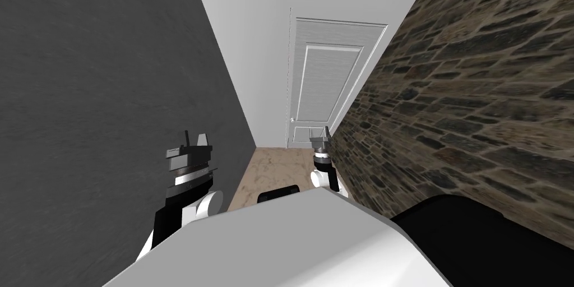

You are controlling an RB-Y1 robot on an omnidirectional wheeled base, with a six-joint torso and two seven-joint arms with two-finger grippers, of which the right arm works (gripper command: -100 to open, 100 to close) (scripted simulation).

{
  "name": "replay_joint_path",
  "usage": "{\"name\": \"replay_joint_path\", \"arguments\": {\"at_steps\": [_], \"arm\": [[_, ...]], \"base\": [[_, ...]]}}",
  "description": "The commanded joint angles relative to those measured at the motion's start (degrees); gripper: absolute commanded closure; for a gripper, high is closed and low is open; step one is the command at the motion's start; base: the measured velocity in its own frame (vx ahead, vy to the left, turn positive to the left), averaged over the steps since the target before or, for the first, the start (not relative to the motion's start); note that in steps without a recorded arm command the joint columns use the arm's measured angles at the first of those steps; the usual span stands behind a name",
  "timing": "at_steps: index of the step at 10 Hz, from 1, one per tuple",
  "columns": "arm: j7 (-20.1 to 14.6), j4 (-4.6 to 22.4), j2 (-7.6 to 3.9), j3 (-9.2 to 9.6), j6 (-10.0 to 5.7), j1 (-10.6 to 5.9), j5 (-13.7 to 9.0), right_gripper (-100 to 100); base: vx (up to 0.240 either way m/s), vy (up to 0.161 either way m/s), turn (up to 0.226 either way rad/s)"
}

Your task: Pull the door open

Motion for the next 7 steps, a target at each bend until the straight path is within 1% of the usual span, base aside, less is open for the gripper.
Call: {"name": "replay_joint_path", "arguments": {"at_steps": [1, 7], "arm": [[-2.0, 2.0, -0.69, 0.78, -0.98, -0.15, -1.5, -100], [-9.0, 8.8, -3.0, 3.78, -3.4, -1.0, -7.1, -100]], "base": [[0.103, 0.009, 0.036], [0.103, 0.003, 0.033]]}}
